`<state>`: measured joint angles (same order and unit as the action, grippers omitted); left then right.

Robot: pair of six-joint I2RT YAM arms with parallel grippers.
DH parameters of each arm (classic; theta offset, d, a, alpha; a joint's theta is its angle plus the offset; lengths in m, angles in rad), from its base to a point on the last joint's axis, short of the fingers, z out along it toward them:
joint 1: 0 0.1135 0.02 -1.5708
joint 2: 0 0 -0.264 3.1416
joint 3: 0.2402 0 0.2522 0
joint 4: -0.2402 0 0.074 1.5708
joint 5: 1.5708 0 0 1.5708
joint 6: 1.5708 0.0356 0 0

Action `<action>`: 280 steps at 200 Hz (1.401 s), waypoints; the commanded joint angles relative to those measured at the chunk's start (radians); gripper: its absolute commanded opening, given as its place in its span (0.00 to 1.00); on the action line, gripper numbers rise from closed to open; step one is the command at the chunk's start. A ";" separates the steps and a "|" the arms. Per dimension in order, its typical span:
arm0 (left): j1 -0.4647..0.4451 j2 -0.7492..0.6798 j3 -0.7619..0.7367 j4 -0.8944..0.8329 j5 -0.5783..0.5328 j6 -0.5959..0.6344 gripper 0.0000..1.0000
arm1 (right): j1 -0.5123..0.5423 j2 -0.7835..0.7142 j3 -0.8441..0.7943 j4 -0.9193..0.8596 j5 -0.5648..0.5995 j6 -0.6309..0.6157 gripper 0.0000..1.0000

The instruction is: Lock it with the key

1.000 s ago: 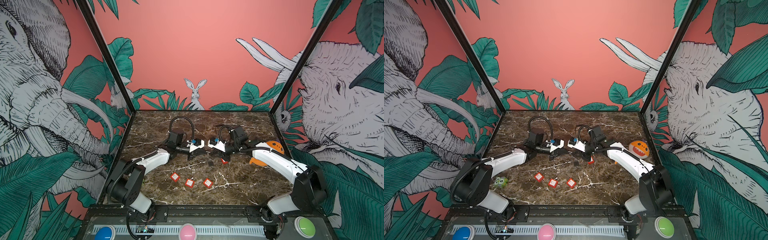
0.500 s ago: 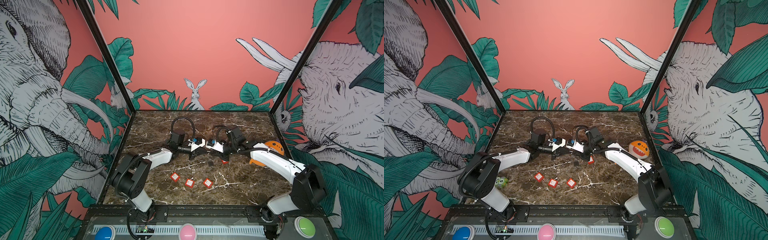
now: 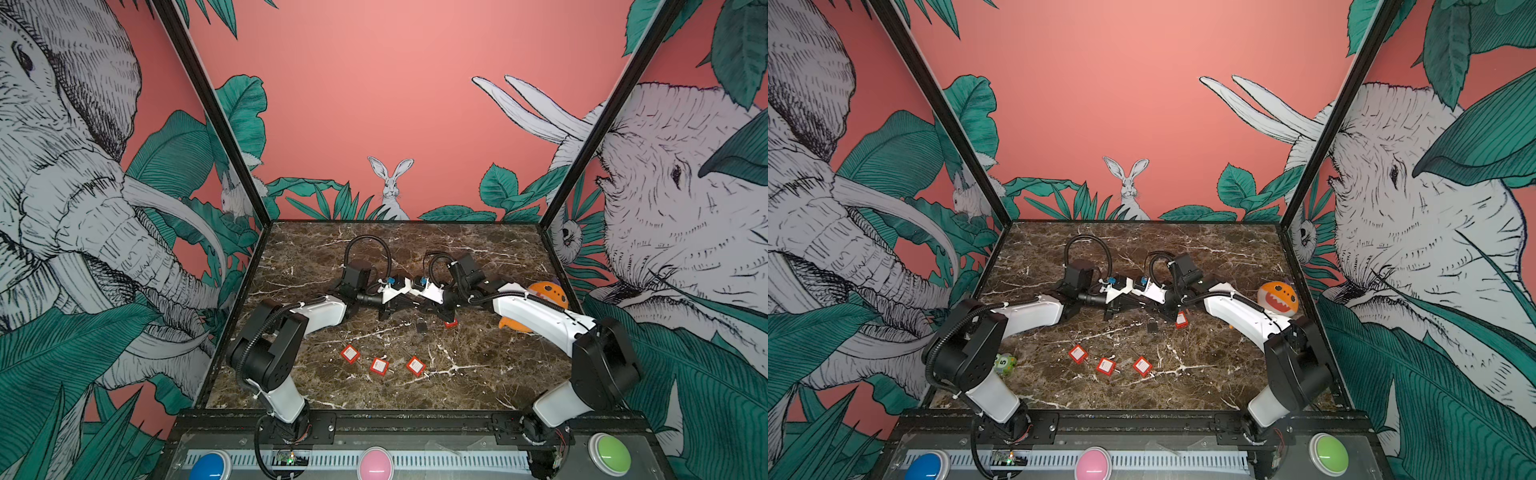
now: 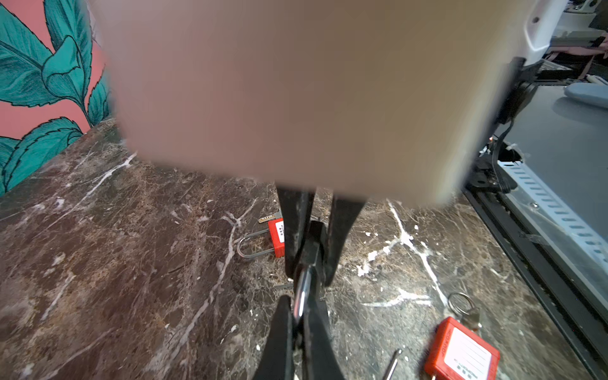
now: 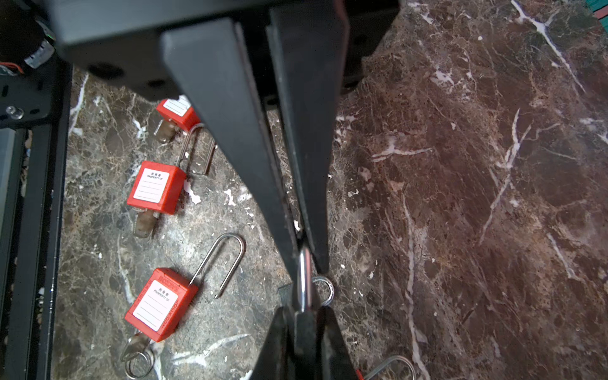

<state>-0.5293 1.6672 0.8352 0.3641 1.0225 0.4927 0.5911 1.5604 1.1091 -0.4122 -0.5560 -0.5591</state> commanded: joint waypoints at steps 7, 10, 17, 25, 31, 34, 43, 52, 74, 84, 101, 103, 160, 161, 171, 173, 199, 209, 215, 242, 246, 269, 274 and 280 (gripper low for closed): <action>-0.097 -0.011 0.018 0.087 0.111 -0.006 0.00 | 0.032 0.024 0.094 0.329 -0.180 0.067 0.00; -0.098 -0.010 0.018 0.087 0.111 -0.006 0.00 | 0.031 0.026 0.096 0.328 -0.180 0.067 0.00; -0.100 -0.007 0.021 0.086 0.114 -0.006 0.00 | 0.032 0.029 0.098 0.328 -0.180 0.062 0.00; -0.101 -0.002 0.025 0.077 0.122 -0.003 0.00 | 0.032 0.027 0.098 0.330 -0.157 0.051 0.00; -0.104 0.000 0.030 0.070 0.129 0.000 0.00 | 0.032 0.023 0.095 0.333 -0.137 0.040 0.00; -0.104 0.002 0.031 0.067 0.131 0.000 0.00 | 0.032 0.020 0.093 0.336 -0.128 0.033 0.00; -0.107 0.006 0.035 0.062 0.144 -0.001 0.00 | 0.031 0.007 0.078 0.359 -0.091 0.015 0.00; -0.107 0.008 0.034 0.062 0.158 -0.005 0.00 | 0.032 -0.008 0.060 0.377 -0.067 -0.006 0.00; -0.106 0.011 0.032 0.051 0.168 0.002 0.00 | 0.029 -0.020 0.060 0.353 -0.056 -0.039 0.00; -0.102 0.006 0.035 0.024 0.155 0.022 0.00 | 0.027 -0.016 0.078 0.308 -0.064 -0.054 0.00; -0.083 -0.015 0.052 -0.052 0.151 0.072 0.00 | 0.020 -0.026 0.075 0.263 -0.072 -0.058 0.00; -0.079 -0.018 0.053 -0.055 0.152 0.075 0.00 | 0.018 -0.031 0.070 0.259 -0.072 -0.056 0.00; 0.031 -0.103 0.105 -0.289 0.159 0.221 0.00 | -0.037 -0.234 -0.091 0.133 0.003 -0.069 0.44; 0.031 -0.104 0.107 -0.297 0.158 0.227 0.00 | -0.037 -0.238 -0.093 0.129 0.005 -0.070 0.44; 0.038 -0.118 0.123 -0.374 0.153 0.281 0.00 | -0.037 -0.275 -0.106 0.094 0.018 -0.069 0.44; 0.039 -0.120 0.124 -0.386 0.151 0.289 0.00 | -0.037 -0.282 -0.108 0.088 0.021 -0.068 0.45; 0.047 -0.142 0.124 -0.425 0.147 0.310 0.00 | -0.042 -0.351 -0.149 0.061 0.039 -0.038 0.44; 0.048 -0.145 0.123 -0.426 0.146 0.311 0.00 | -0.046 -0.360 -0.159 0.060 0.028 -0.022 0.42; 0.048 -0.148 0.123 -0.428 0.146 0.311 0.00 | -0.047 -0.357 -0.156 0.058 0.013 -0.012 0.40; 0.047 -0.165 0.111 -0.430 0.140 0.314 0.00 | -0.048 -0.299 -0.112 0.029 -0.086 0.020 0.32; 0.046 -0.168 0.110 -0.431 0.139 0.315 0.00 | -0.047 -0.290 -0.105 0.024 -0.092 0.023 0.30; 0.047 -0.179 0.104 -0.426 0.138 0.317 0.00 | -0.048 -0.251 -0.085 0.011 -0.104 0.023 0.25; 0.047 -0.181 0.104 -0.424 0.136 0.317 0.00 | -0.048 -0.244 -0.081 0.007 -0.109 0.021 0.24; 0.047 -0.183 0.103 -0.422 0.133 0.316 0.00 | -0.048 -0.237 -0.076 0.002 -0.114 0.017 0.23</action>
<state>-0.4835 1.5356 0.9421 -0.0494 1.1336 0.7849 0.5468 1.3052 0.9966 -0.3855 -0.6094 -0.5480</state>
